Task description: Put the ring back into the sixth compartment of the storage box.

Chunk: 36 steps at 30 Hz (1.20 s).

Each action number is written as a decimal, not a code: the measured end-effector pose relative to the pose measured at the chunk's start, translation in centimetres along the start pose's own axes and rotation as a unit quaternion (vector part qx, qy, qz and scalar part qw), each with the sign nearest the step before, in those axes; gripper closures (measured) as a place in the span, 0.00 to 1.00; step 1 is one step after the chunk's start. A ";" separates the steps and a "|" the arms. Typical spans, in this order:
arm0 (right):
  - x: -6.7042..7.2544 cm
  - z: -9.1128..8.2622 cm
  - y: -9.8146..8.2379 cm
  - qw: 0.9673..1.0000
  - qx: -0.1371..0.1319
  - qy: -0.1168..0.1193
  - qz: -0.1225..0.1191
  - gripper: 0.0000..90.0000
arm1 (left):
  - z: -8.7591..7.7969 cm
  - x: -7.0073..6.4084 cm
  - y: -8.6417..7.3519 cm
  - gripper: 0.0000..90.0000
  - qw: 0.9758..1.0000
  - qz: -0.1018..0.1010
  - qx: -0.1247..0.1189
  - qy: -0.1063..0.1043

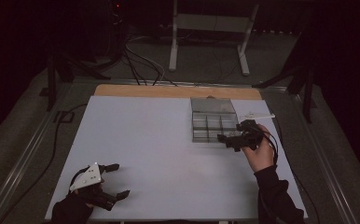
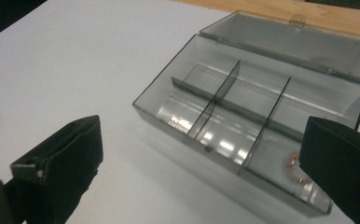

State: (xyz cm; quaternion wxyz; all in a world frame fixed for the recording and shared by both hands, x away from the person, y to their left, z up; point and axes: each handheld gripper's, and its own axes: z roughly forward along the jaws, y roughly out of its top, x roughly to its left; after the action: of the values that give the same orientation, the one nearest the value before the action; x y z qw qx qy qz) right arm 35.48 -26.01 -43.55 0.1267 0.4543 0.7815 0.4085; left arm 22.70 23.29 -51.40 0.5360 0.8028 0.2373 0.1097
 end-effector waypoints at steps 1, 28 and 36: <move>0.1 -0.1 -0.3 1.000 0.000 0.002 0.001 0.00 | 0.0 0.0 0.0 0.01 1.000 0.000 0.001 0.000; 0.8 -1.7 -8.5 1.000 0.021 0.008 0.013 0.00 | 0.0 -0.1 0.0 0.01 1.000 0.003 0.002 -0.001; 1.1 -2.7 -11.0 1.000 0.025 0.017 0.007 0.00 | 0.0 -0.1 0.1 0.01 1.000 0.002 0.000 -0.002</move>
State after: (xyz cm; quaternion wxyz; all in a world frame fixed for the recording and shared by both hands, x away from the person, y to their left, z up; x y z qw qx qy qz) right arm 26.62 -29.30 -49.94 0.0994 0.4557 0.7906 0.3968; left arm 22.63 23.19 -51.33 0.5359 0.8037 0.2346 0.1089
